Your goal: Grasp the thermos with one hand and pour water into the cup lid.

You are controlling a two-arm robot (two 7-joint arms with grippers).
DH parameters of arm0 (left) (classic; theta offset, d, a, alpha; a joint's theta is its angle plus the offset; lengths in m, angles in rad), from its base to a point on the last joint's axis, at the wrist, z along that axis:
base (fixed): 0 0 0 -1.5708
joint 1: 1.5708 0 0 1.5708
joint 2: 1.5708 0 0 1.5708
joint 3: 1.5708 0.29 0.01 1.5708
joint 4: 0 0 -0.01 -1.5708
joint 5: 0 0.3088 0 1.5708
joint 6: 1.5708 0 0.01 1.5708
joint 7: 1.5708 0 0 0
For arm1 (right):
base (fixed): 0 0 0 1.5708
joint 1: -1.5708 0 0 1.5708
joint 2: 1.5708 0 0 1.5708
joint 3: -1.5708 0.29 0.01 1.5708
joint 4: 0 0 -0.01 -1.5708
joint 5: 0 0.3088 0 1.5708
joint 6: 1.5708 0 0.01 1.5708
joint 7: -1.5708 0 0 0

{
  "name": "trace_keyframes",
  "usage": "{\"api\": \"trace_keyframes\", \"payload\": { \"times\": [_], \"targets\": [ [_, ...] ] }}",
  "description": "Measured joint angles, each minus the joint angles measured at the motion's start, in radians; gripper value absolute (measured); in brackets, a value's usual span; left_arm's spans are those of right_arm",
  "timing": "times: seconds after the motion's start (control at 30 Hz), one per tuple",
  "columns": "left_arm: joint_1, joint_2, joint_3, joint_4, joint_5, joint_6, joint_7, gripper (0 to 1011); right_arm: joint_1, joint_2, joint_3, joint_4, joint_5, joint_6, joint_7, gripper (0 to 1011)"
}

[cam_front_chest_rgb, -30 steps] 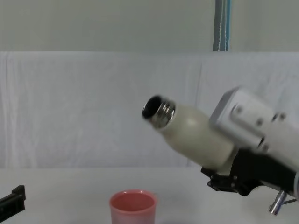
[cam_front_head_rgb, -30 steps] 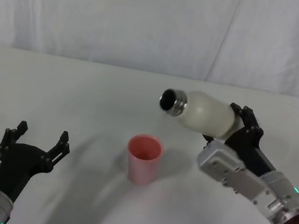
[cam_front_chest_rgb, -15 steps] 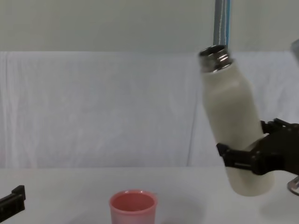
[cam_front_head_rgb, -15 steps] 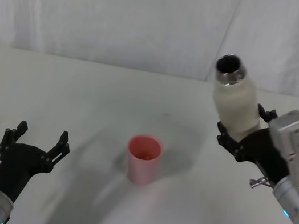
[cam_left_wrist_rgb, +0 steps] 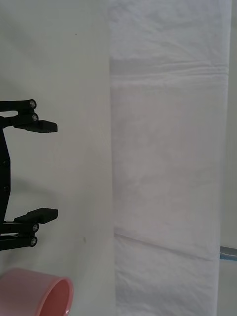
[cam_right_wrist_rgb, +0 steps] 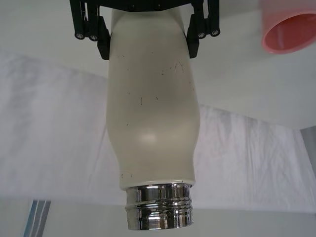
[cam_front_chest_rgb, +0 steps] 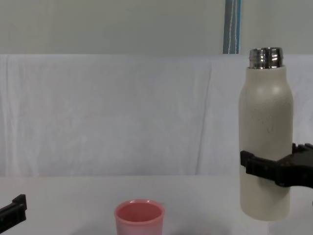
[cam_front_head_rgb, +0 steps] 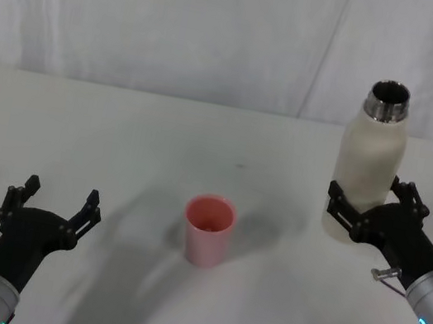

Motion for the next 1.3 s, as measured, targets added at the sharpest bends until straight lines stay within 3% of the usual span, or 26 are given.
{"api": "trace_keyframes", "payload": {
  "times": [0.17,0.4,0.73,1.3],
  "targets": [
    [0.0,0.0,0.0,0.0,0.0,0.0,0.0,1001,-0.02,-0.006,-0.001,-0.001,0.048,0.015,-0.009,950],
    [0.0,0.0,0.0,0.0,0.0,0.0,0.0,1001,-0.026,-0.013,-0.012,0.025,0.078,0.008,-0.032,950],
    [0.0,0.0,0.0,0.0,0.0,0.0,0.0,1001,0.014,-0.015,-0.037,0.106,0.082,-0.016,-0.062,950],
    [0.0,0.0,0.0,0.0,0.0,0.0,0.0,1001,0.086,-0.032,-0.036,0.211,0.08,-0.059,-0.093,950]
  ]
}}
